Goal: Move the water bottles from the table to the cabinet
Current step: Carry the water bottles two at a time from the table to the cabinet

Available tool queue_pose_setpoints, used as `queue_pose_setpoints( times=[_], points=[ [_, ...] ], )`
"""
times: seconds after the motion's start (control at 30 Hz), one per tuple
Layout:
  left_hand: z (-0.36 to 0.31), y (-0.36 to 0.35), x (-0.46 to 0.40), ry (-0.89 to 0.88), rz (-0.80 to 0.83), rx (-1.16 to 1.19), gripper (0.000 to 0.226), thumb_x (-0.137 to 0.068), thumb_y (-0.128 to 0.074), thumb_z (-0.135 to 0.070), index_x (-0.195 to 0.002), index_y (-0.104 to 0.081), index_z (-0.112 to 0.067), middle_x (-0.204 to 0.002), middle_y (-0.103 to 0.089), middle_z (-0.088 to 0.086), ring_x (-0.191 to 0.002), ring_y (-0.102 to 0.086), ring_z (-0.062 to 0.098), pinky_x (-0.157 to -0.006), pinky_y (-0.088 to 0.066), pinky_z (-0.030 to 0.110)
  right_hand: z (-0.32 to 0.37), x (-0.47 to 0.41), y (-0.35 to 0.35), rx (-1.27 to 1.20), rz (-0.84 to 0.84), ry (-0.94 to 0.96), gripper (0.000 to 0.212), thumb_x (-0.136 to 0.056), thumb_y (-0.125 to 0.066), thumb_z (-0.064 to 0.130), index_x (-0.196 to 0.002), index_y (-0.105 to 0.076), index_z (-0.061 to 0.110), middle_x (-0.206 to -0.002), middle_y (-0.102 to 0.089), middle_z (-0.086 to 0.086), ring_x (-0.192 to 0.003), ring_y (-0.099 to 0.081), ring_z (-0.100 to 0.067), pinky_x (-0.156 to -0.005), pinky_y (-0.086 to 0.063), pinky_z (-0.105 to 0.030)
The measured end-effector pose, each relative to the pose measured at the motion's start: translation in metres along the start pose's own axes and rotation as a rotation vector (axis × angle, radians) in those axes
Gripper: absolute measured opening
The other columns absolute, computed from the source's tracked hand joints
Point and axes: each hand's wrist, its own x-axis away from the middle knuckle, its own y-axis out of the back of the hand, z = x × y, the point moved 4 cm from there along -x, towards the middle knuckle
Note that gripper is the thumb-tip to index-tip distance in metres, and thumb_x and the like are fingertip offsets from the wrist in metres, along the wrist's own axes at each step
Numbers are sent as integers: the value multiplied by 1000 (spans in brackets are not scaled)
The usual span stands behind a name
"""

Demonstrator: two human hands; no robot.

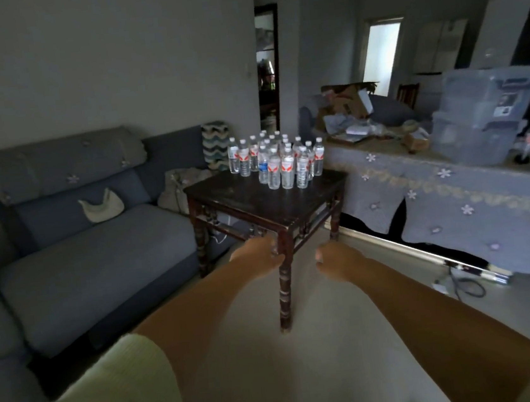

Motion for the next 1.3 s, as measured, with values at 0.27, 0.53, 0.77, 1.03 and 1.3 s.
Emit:
queue_pose_setpoints(
  times=[0.27,0.53,0.77,1.03,1.3],
  points=[
    [53,27,-142,18,-12,51,35,-90,-58,-33,-120,-57,-15,-122,-61,10,-115,-58,28,-95,-48,39,6,-162,33,-2,-1,19,24,-96,-49,19,-111,-63,7,-116,-62,-17,-115,-58,-33,-93,-46,-36],
    [142,37,-241,89,10,52,38,-93,-55,-34,-125,-55,-12,-125,-59,11,-117,-57,30,-96,-47,37,48,-290,17,-10,59,42,34,-94,-53,24,-122,-62,8,-128,-61,-15,-121,-56,-29,-101,-45,-35],
    [208,65,-366,27,52,3,46,-94,-54,-37,-131,-48,-10,-128,-56,15,-119,-53,31,-98,-44,36,65,-419,31,-30,44,-28,34,-95,-53,26,-124,-58,9,-131,-58,-13,-120,-55,-29,-102,-45,-35],
    [252,87,-503,-71,133,-38,49,-95,-54,-41,-134,-46,-12,-127,-57,11,-115,-55,27,-97,-46,37,66,-526,44,-72,42,-148,34,-97,-50,28,-125,-56,10,-129,-57,-13,-117,-54,-27,-99,-46,-35],
    [234,37,-611,-185,255,-11,51,-94,-54,-42,-135,-44,-14,-130,-54,9,-116,-55,25,-98,-47,39,-3,-601,36,-94,49,-266,34,-97,-51,27,-124,-57,8,-130,-57,-13,-121,-53,-28,-98,-43,-32]
  ],
)
